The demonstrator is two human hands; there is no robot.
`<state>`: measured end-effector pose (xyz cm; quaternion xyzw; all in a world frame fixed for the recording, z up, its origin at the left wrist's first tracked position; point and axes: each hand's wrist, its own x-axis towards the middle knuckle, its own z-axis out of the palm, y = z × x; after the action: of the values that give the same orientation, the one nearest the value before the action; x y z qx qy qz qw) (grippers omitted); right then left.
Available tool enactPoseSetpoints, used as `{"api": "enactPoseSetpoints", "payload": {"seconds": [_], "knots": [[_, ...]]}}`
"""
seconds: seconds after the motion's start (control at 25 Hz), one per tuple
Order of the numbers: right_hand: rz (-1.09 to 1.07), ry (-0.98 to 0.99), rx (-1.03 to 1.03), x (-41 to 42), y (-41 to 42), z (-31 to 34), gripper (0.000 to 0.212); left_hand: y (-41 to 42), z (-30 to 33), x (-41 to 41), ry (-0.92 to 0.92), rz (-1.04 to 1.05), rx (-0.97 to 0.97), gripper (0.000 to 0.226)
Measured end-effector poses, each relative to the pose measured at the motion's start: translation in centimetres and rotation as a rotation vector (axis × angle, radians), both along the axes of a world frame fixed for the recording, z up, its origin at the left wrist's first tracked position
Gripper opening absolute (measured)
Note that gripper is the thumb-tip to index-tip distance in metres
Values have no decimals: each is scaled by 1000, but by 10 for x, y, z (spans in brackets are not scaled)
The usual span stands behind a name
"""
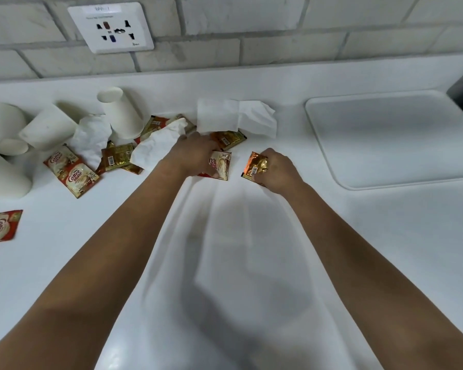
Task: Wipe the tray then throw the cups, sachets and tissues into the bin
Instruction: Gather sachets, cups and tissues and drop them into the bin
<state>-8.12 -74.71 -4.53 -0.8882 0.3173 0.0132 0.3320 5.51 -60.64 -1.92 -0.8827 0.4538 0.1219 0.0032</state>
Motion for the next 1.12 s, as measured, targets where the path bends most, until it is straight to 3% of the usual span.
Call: {"api": "enactPoseSetpoints", "payload": {"seconds": [0.16,0.28,0.36,0.44,0.56,0.68,0.84,1.12], "knots": [[-278,-264,290,-35,3,9,26,0,12,-29,-233,-81,41,36],[-360,-387,326,-75,1,23,21,-1,26,-58,-223,-53,-141,22],[-429,-490,356,-111,-6,32,23,-10,40,-90,-16,-11,-396,20],[-503,-596,385,-150,-17,43,28,-26,54,-132,363,67,-657,16],[-620,-737,403,-216,-36,63,30,-59,64,-202,843,226,-835,11],[-738,-850,438,-296,-48,75,34,-92,64,-281,1239,405,-765,18],[-895,-903,379,-414,-60,71,31,-117,57,-397,1499,416,-544,18],[-1135,-667,319,-601,-73,4,28,-138,0,-573,1320,91,-91,26]]}}
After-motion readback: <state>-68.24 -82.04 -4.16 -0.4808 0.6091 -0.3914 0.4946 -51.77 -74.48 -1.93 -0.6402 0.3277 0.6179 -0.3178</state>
